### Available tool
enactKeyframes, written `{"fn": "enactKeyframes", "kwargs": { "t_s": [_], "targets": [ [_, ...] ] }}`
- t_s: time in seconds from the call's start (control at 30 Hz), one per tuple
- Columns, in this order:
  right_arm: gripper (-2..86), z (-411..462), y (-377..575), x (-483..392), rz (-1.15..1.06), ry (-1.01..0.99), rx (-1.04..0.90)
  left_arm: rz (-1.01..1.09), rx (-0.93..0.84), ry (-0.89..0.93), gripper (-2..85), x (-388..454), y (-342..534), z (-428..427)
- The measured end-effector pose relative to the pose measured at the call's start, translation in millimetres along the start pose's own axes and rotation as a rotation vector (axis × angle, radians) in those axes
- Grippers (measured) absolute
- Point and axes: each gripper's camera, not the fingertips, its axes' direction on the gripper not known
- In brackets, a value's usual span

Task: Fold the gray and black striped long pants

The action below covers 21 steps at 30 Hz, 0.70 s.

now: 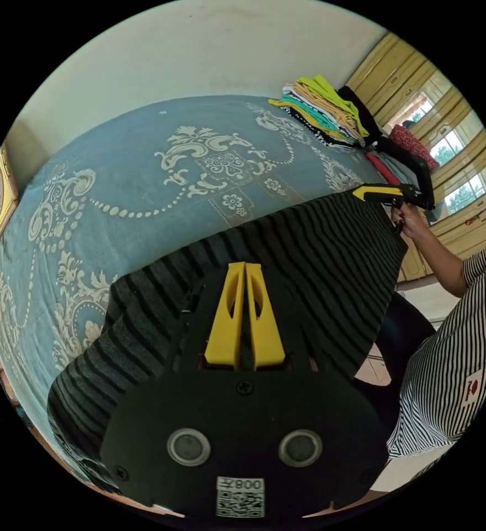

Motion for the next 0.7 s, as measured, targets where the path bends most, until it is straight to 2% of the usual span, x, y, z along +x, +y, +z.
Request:
{"fn": "enactKeyframes", "kwargs": {
  "t_s": [0.1,0.23,0.27,0.33,0.5,0.7],
  "targets": [
    [0.1,-29.0,40.2,30.5,0.122,0.091,0.049,0.061,0.049,0.057,0.1,29.1,2.4,6.0],
    [0.1,-28.9,84.4,92.8,0.321,0.165,0.006,0.079,-0.032,0.022,0.2,56.9,-13.5,55.3],
    [0.1,-29.9,93.6,108.7,0.372,0.084,0.059,0.081,-0.054,0.012,0.2,59.4,-16.8,70.1],
    [0.2,-35.4,97.5,124.6,0.413,0.018,0.045,0.040,-0.055,0.040,0.2,58.0,-20.2,74.3],
    [0.6,-71.5,129.4,134.5,0.415,0.054,0.064,0.081,-0.023,0.114,0.4,91.4,-16.6,74.3],
    [4.2,-128.2,248.0,159.3,0.600,-0.025,0.111,0.199,-0.077,0.318,2.6,170.1,-28.0,123.9]
  ]
}}
